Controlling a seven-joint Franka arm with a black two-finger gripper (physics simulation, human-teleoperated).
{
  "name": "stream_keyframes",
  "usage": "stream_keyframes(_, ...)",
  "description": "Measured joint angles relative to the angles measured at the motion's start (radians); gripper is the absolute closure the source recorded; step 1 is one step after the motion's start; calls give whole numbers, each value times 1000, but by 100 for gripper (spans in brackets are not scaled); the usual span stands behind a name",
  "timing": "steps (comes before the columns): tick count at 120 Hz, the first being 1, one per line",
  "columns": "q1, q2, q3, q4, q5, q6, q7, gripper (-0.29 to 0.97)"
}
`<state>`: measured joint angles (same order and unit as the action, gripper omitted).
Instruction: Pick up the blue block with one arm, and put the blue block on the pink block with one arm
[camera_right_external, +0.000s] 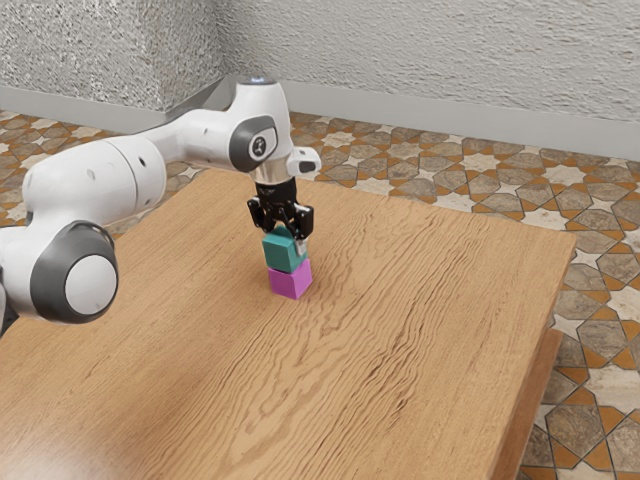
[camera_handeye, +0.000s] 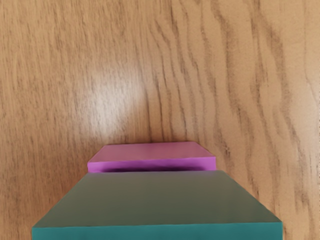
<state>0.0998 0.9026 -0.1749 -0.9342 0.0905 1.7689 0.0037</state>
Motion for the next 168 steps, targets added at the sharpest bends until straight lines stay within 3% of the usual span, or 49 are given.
stream_keyframes(28,-6,0,0,-2,-5,-1,1,11)
stream_keyframes(58,-7,-27,-1,-2,-7,-14,1,3)
stream_keyframes(66,-8,-82,17,-2,-6,-39,0,2)
stream_keyframes(83,-1,-361,34,-88,6,-164,-7,1)
stream_keyframes(110,7,-623,87,-168,-9,-359,-17,0)
stream_keyframes(168,6,-660,98,-178,-12,-475,-29,0)
